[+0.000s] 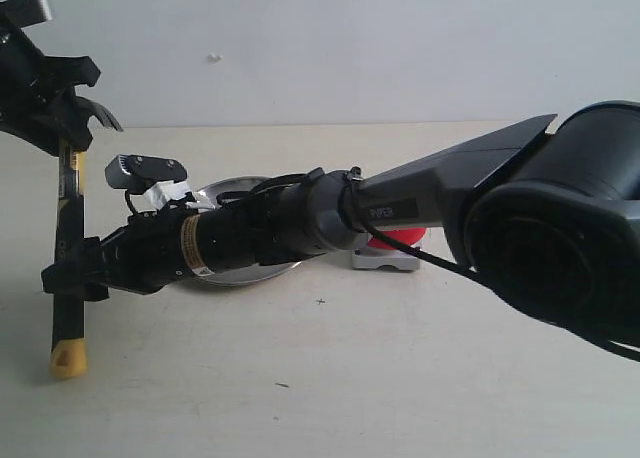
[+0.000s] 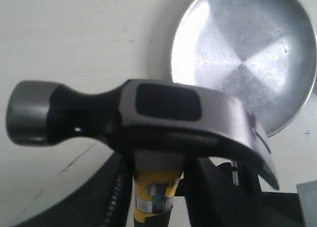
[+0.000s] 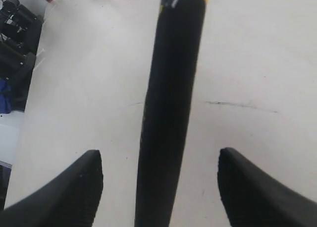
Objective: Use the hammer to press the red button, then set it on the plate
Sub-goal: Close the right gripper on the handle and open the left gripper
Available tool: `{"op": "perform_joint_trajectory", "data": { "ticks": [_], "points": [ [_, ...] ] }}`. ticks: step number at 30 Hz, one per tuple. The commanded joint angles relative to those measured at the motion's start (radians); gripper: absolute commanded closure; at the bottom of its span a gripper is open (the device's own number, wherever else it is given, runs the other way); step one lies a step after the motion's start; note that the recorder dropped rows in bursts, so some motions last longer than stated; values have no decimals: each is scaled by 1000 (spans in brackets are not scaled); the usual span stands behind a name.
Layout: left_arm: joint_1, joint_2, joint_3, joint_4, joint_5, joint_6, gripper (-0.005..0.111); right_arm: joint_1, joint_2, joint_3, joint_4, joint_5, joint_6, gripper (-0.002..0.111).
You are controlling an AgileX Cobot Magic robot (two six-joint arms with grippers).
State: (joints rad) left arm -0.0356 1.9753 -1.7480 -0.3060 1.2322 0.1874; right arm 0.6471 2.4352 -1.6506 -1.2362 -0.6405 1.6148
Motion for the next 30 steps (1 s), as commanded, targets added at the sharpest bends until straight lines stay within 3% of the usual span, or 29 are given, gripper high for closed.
{"op": "perform_joint_trajectory", "data": {
  "ticks": [1, 11, 30],
  "points": [
    [-8, -15, -6, -50, -11, 17, 107, -1, 16, -34, -19, -19, 35, 44],
    [-8, -15, -6, -69, -11, 19, 107, -1, 92, -81, 35, -147, 95, 44],
    [-8, -28, -8, -80, -11, 22, 107, 15, 92, -81, 88, -147, 80, 44]
  ]
}}
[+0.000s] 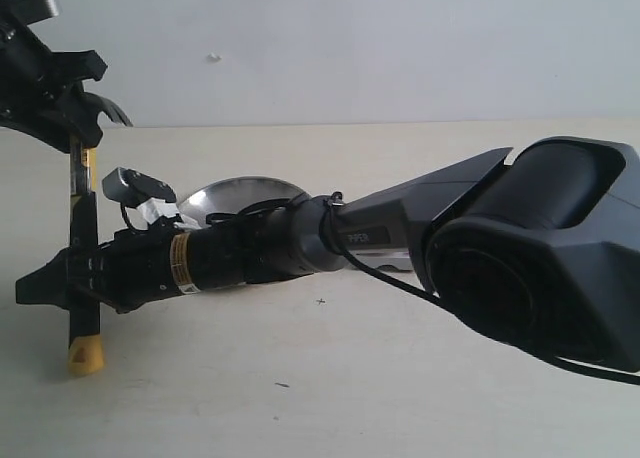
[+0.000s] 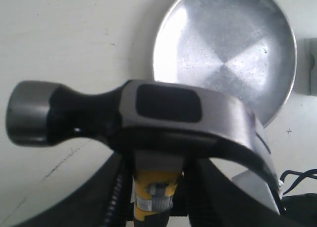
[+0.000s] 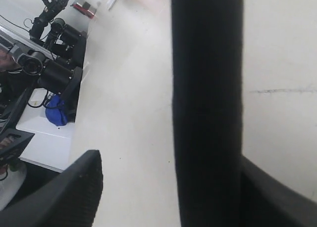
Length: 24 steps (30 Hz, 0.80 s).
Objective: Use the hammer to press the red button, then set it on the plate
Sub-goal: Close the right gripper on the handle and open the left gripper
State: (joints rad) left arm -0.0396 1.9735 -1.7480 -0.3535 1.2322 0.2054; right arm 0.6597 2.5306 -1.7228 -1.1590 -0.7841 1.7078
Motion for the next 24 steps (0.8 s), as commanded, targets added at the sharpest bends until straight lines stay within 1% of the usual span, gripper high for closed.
{"op": "perform_joint_trajectory", "data": {
  "ticks": [1, 5, 8, 11, 13, 16, 18, 24],
  "points": [
    [-4, -26, -8, -32, -11, 4, 107, 2, -3, -9, 10, -4, -13, 44],
    [-4, -26, -8, -32, -11, 4, 107, 2, -3, -9, 10, -4, -13, 44],
    [-4, -26, -8, -32, -11, 4, 107, 2, -3, -9, 10, -4, -13, 49],
    [-4, -26, -8, -32, -11, 4, 107, 2, -3, -9, 10, 0, -13, 63],
    [-4, -26, -8, -32, -11, 4, 107, 2, -3, -9, 4, 2, -13, 76],
    [-4, -26, -8, -32, -11, 4, 107, 2, -3, -9, 2, -16, -22, 99],
    [-4, -26, -8, -32, -11, 4, 107, 2, -3, -9, 5, -28, -22, 108],
    [-4, -26, -8, -9, -11, 6, 107, 2, -5, -9, 5, -34, 1, 108]
  ]
}}
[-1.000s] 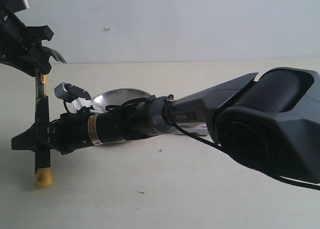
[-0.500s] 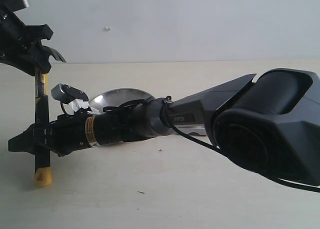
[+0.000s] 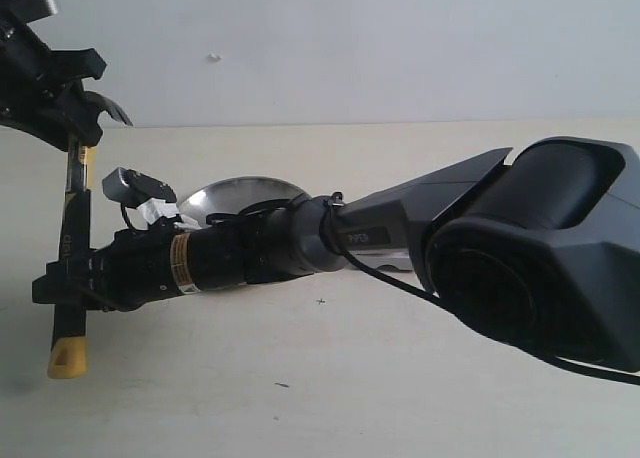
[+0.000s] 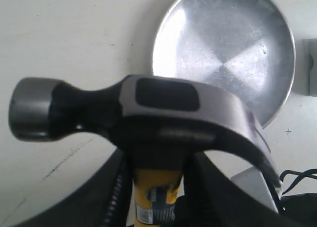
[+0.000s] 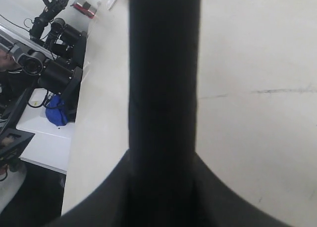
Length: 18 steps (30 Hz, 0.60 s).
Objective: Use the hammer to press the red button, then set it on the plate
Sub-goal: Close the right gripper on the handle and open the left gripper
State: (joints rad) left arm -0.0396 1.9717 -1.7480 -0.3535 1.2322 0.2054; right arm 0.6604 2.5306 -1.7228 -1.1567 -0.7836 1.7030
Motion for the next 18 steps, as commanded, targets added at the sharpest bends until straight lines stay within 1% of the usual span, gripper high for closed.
{"op": "perform_joint_trajectory", "data": {
  "ticks": [1, 4, 5, 7, 12, 14, 15, 18],
  "points": [
    [-4, -24, -8, 3, -11, 6, 107, 1, -5, -9, 3, -34, 6, 108],
    [-4, -24, -8, 50, -11, 4, 106, 1, -11, -9, 0, -34, 9, 108],
    [-4, -24, -8, 64, -11, 4, 104, 1, -14, -9, -2, -30, 9, 108],
    [-2, -24, -8, 89, -11, -2, 97, 1, -23, -9, -7, -31, 9, 108],
    [-2, -24, -8, 93, -11, -2, 70, 1, -40, -9, -7, -27, 9, 108],
    [-2, -24, -8, 93, -11, -2, 61, 1, -40, -9, -7, -27, 9, 108],
    [-2, -24, -8, 97, -11, -2, 58, 1, -40, -9, -11, -27, 9, 108],
    [-2, -24, -8, 114, -11, -2, 55, 1, -40, -9, -11, -27, 9, 108]
  ]
}}
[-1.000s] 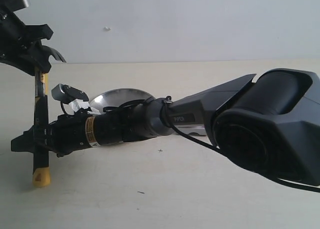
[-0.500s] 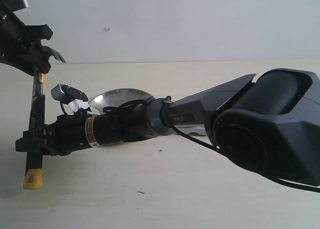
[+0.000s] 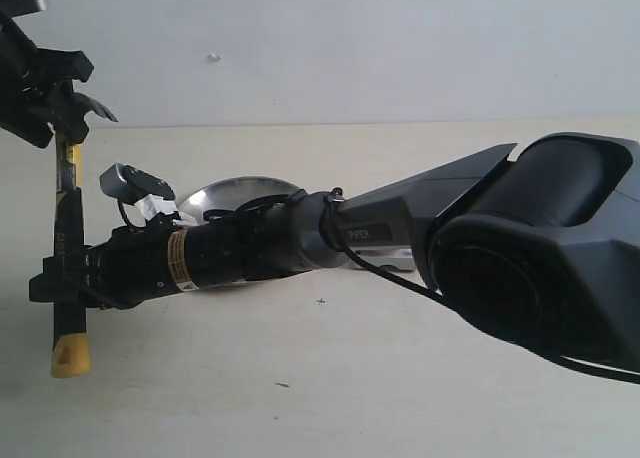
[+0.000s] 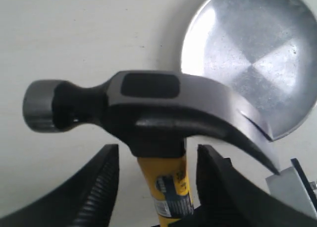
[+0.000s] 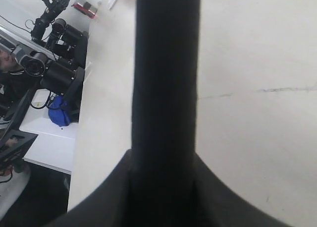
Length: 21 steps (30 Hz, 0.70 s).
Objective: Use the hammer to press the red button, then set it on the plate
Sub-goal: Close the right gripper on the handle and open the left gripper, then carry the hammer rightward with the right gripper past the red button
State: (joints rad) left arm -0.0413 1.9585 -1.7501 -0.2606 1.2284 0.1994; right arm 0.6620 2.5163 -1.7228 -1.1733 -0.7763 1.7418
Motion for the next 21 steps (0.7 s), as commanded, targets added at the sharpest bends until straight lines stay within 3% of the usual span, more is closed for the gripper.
{"op": "perform_joint_trajectory", "data": {
  "ticks": [1, 12, 21],
  "points": [
    [-1, -11, -6, 22, -7, 4, 55, 0, -26, -9, 6, -34, -30, 108],
    [1, -50, -6, 176, -7, 0, 56, 0, -26, -9, -77, 23, -10, 108],
    [31, -150, -6, 436, -7, -25, 56, 0, -46, -9, -121, 25, 13, 108]
  ]
}}
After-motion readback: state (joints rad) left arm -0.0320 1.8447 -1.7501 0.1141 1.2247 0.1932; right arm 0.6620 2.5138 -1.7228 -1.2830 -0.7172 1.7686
